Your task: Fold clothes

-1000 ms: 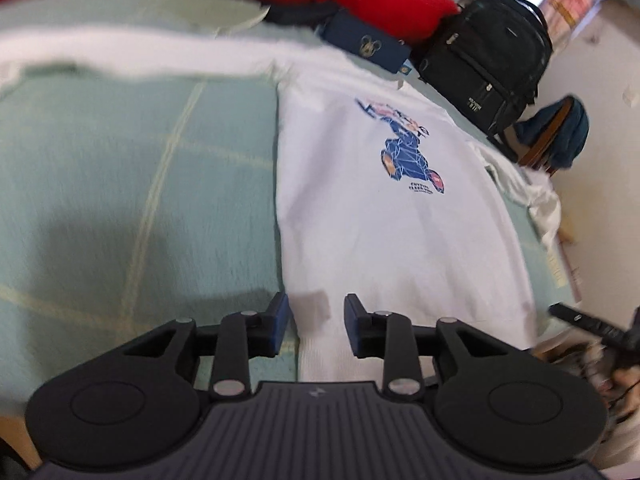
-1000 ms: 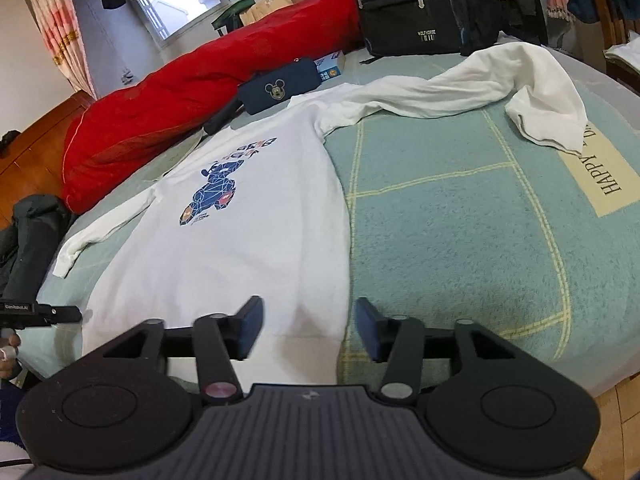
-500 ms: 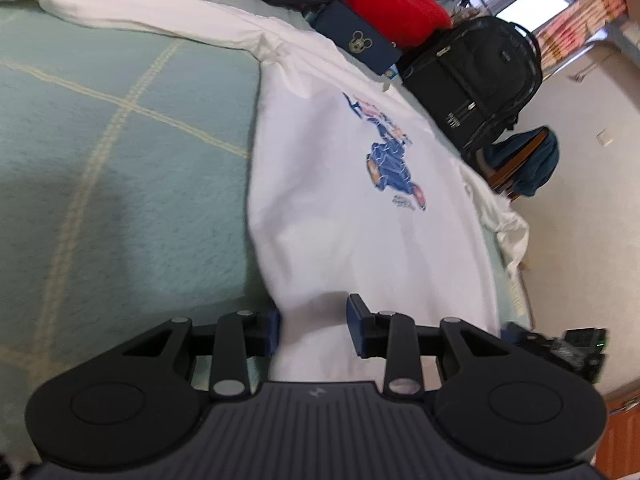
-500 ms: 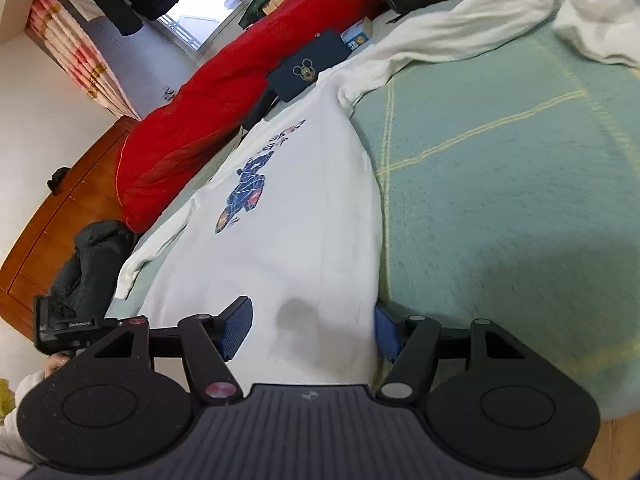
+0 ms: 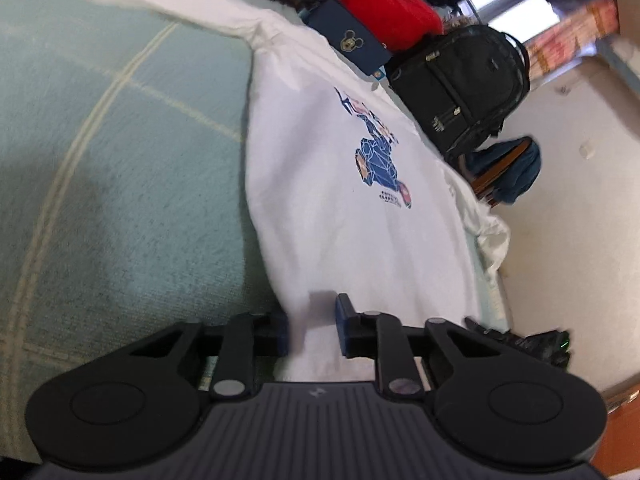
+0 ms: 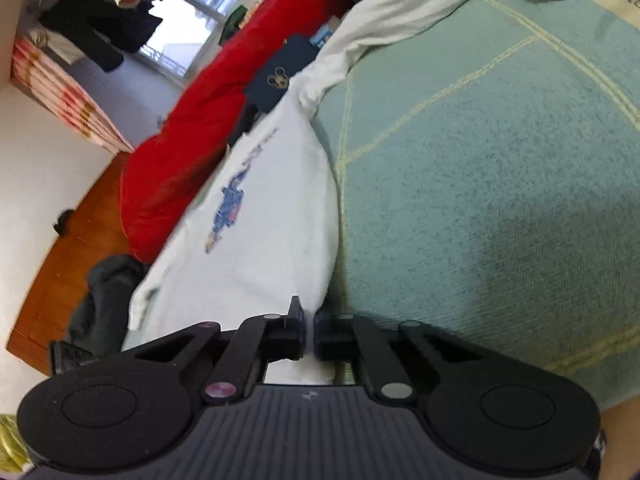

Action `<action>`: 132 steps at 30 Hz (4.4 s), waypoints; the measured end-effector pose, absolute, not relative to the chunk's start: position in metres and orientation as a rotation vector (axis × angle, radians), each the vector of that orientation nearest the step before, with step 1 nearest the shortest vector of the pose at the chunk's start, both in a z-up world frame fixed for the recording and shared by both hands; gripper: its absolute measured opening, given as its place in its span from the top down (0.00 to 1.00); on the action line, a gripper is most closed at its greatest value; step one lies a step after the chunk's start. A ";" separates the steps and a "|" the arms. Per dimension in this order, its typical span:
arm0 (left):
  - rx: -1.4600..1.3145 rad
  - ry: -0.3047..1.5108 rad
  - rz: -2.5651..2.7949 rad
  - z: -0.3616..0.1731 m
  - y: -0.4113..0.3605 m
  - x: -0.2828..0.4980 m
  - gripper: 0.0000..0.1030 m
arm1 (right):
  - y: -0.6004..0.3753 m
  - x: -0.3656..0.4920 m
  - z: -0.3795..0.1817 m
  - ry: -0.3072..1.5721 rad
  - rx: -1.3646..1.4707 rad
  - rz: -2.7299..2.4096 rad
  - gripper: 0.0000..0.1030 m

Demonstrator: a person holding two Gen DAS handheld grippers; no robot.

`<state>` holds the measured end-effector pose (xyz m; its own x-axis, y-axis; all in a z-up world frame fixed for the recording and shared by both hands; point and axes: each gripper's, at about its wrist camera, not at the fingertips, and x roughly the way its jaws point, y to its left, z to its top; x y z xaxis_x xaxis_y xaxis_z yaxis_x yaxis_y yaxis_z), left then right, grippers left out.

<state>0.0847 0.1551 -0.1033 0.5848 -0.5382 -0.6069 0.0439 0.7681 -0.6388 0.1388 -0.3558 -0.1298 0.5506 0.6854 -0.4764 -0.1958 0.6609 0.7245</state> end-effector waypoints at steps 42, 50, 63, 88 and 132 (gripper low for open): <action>-0.394 0.886 -0.138 -0.078 0.188 0.252 0.55 | -0.315 0.346 -0.087 0.886 0.465 0.437 0.63; -0.393 0.831 -0.161 -0.084 0.184 0.294 0.65 | -0.303 0.354 -0.075 0.819 0.274 0.363 0.90; -0.160 0.833 -0.017 -0.072 0.170 0.304 0.82 | -0.313 0.354 -0.066 0.812 0.236 0.286 0.85; 0.318 0.798 -0.250 -0.054 0.078 0.093 0.44 | -0.258 0.152 -0.059 0.765 -0.127 0.391 0.24; 0.043 0.785 -0.174 -0.045 0.046 0.150 0.19 | -0.192 0.159 -0.050 0.689 -0.039 0.240 0.00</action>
